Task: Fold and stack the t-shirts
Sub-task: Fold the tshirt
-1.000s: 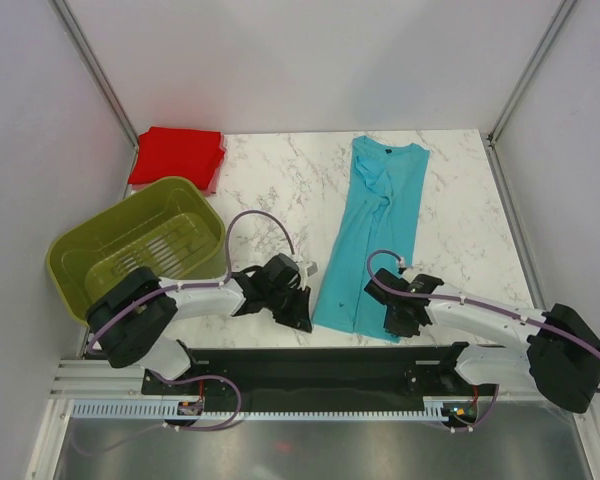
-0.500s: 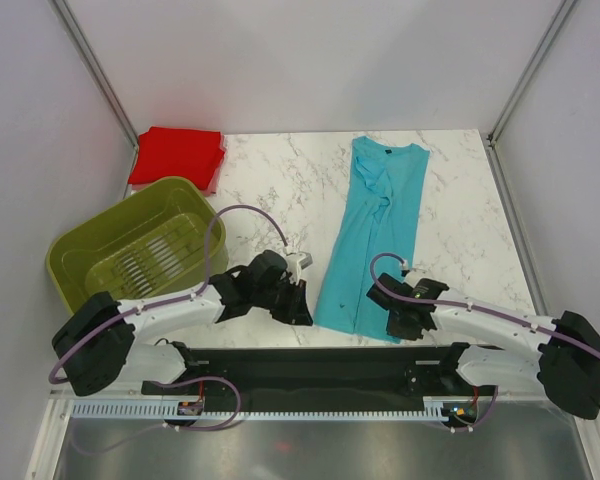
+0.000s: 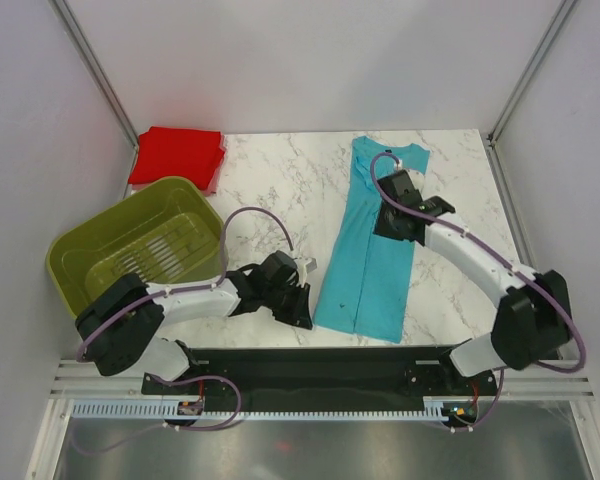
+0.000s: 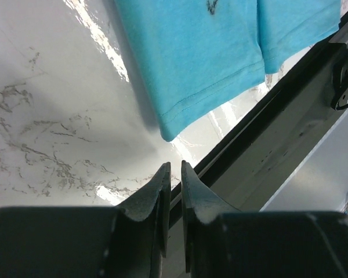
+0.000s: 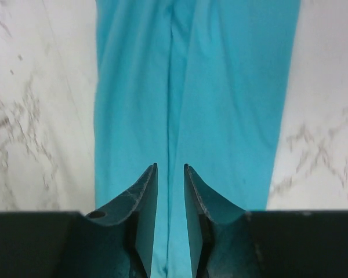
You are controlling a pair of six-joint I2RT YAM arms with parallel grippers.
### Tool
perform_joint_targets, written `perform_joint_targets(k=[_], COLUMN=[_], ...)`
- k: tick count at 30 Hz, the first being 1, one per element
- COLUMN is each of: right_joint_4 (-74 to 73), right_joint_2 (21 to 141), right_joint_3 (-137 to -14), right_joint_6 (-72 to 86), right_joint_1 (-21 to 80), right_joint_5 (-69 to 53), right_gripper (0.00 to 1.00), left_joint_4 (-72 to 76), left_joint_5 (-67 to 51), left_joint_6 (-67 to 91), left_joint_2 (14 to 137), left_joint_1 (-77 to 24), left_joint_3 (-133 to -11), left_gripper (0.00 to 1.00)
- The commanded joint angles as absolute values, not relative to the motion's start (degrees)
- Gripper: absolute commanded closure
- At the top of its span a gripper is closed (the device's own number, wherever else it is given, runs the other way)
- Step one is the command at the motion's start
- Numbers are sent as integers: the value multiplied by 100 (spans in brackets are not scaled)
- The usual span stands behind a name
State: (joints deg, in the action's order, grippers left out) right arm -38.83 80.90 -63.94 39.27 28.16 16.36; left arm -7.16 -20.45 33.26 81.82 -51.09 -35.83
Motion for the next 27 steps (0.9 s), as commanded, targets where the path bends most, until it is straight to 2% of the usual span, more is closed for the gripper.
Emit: perform_joint_targets(k=[1, 4, 10, 16, 27], right_joint_4=[-2841, -2400, -2101, -1951, -1995], right_joint_2=[8848, 9735, 10598, 11108, 11505], right_joint_3=[-7039, -7417, -7936, -8059, -8262], right_joint_6=[2751, 2628, 2479, 2426, 2364], right_joint_1=[2339, 2013, 1714, 1582, 1538], right_joint_5=[1004, 625, 255, 62, 360], right_gripper=[68, 69, 69, 69, 71], left_joint_4=[-606, -606, -606, -606, -606], left_joint_5=[-1995, -1995, -1995, -1995, -1995], left_joint_6=[3401, 3401, 3401, 3401, 3401], left_joint_2=[8270, 8393, 8560, 8657, 8078], left_joint_1=[-5089, -5098, -5098, -5098, -5098], left_joint_3=[-3647, -3691, -3735, -3806, -3665], left_gripper=[81, 81, 81, 81, 81])
